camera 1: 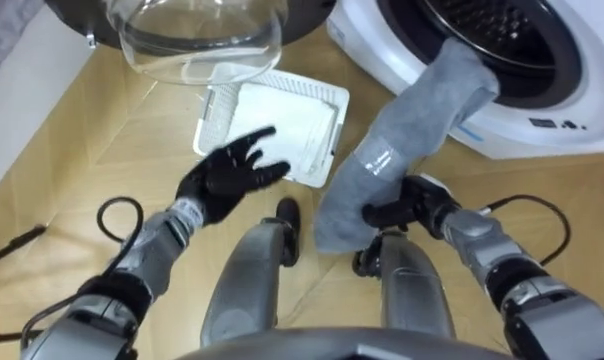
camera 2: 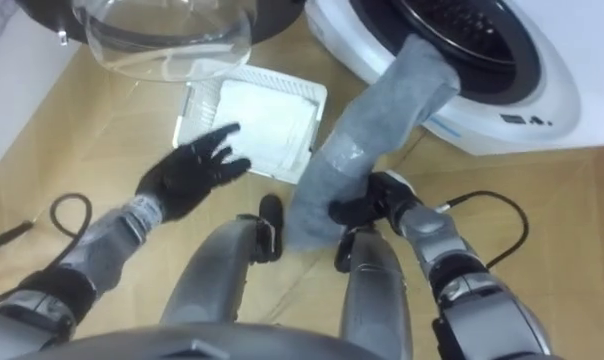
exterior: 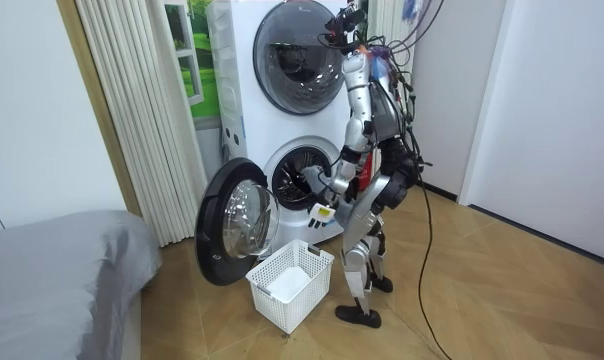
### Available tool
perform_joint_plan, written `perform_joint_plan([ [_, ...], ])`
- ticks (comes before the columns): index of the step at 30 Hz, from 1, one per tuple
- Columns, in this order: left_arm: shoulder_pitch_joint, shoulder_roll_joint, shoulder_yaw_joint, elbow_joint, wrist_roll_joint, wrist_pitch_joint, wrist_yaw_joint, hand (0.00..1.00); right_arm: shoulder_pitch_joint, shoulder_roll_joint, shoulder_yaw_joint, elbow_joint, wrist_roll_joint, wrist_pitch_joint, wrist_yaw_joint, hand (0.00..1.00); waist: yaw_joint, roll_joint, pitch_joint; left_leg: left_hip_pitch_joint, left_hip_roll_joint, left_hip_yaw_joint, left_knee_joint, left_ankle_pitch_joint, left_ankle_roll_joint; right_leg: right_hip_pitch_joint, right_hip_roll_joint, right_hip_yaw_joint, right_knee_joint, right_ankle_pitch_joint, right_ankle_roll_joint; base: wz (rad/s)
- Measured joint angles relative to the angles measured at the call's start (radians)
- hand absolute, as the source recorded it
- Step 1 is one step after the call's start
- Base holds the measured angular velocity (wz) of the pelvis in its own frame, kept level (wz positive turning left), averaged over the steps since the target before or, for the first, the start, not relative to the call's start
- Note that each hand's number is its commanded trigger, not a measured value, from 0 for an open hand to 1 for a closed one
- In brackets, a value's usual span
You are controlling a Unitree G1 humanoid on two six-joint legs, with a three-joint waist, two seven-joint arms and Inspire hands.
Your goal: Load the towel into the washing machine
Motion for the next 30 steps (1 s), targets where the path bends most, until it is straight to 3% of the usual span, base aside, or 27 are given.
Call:
perform_joint_plan([
  [4, 0.0, -0.002, 0.014, 0.012, 0.091, -0.003, 0.059, 0.0, -0.016, -0.003, 0.0, 0.046, 0.02, -0.003, -0.007, 1.0, 0.005, -0.001, 0.0007, -0.001, -0.004, 0.001, 0.004, 0.0, 0.0, -0.004, -0.007, 0.0, 0.01, -0.009, 0.002, 0.05],
  [12, 0.006, -0.005, 0.008, 0.051, 0.393, -0.005, 0.187, 0.0, -0.021, -0.038, -0.007, 0.057, 0.04, 0.003, -0.048, 1.0, 0.006, -0.005, 0.0011, -0.03, -0.017, 0.003, 0.005, 0.005, 0.006, -0.045, -0.024, -0.001, 0.043, -0.017, 0.0, 0.04],
  [19, 0.023, -0.004, 0.011, 0.099, 0.47, -0.008, 0.292, 0.0, -0.04, -0.066, -0.01, 0.061, 0.141, 0.01, -0.084, 1.0, 0.006, -0.012, 0.0013, -0.032, -0.029, 0.003, 0.002, 0.008, 0.009, -0.053, -0.028, 0.003, 0.054, -0.02, 0.006, 0.01],
  [21, 0.034, -0.001, 0.013, 0.103, 0.483, -0.014, 0.326, 0.0, -0.056, -0.09, -0.015, 0.061, 0.199, 0.01, -0.087, 1.0, 0.01, -0.026, 0.0019, -0.032, -0.033, 0.015, 0.001, 0.01, 0.013, -0.064, -0.04, 0.014, 0.065, -0.022, 0.008, -0.04],
  [28, 0.044, 0.027, 0.032, 0.106, 0.483, -0.034, 0.363, 0.0, -0.108, -0.149, -0.072, 0.099, 0.245, 0.012, -0.09, 1.0, 0.008, -0.075, 0.0026, -0.031, -0.036, 0.026, 0.001, 0.013, 0.018, -0.071, -0.04, 0.021, 0.077, -0.024, 0.011, -0.01],
  [30, 0.052, 0.036, 0.044, 0.105, 0.483, -0.035, 0.365, 0.0, -0.116, -0.163, -0.083, 0.099, 0.267, 0.035, -0.09, 1.0, 0.005, -0.091, 0.0018, -0.032, -0.038, 0.027, 0.0, 0.013, 0.018, -0.072, -0.041, 0.024, 0.078, -0.023, 0.012, 0.0],
])
